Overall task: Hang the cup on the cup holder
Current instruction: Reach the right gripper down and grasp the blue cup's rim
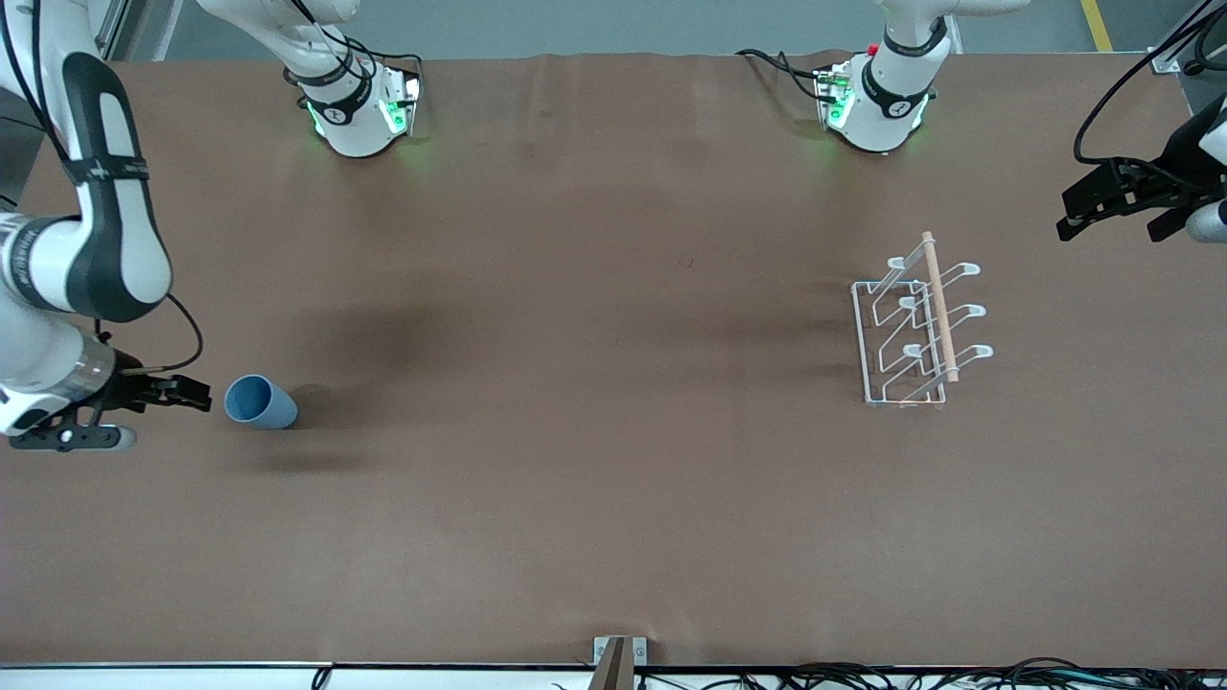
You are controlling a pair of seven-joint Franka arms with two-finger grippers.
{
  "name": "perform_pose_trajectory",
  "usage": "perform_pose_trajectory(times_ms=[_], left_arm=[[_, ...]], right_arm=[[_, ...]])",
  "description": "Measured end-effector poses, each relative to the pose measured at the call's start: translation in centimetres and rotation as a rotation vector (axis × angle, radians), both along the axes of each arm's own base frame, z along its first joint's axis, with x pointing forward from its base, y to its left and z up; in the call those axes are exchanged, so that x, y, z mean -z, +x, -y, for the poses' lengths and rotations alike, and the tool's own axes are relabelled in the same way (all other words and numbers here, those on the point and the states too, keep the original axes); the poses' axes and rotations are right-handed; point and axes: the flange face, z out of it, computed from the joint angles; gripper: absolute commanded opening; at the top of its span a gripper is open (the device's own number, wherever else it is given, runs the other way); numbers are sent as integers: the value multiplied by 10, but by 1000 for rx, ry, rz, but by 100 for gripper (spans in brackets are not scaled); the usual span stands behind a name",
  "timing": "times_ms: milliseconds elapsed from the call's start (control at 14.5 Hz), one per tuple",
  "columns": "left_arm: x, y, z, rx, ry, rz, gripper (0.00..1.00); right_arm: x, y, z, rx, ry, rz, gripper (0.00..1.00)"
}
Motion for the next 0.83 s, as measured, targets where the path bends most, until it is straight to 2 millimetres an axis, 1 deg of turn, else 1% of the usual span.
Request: perform_pose_trajectory(times_ms=[138, 207, 345, 552, 621, 690, 759, 828], left_arm=[[1, 1, 0, 0, 0, -2, 100], [1, 1, 0, 0, 0, -2, 100], [1, 1, 0, 0, 0, -3, 100], [2, 1, 0, 0, 0, -3, 100], [2, 1, 0, 0, 0, -3, 100], [2, 1, 0, 0, 0, -3, 100], [2, 1, 0, 0, 0, -4, 100], [3, 1, 0, 0, 0, -5, 100]], right_arm=[[31, -4, -1, -5, -3, 9, 100], [43, -5, -1, -9, -3, 3, 100], [58, -7, -2, -28, -2, -14, 100], [71, -10, -2, -52, -1, -28, 99], [76, -11, -3, -55, -1, -30, 96], [80, -13, -3, -57, -1, -31, 87], [85, -14, -3, -58, -2, -31, 73], [89, -16, -3, -58, -1, -33, 55]])
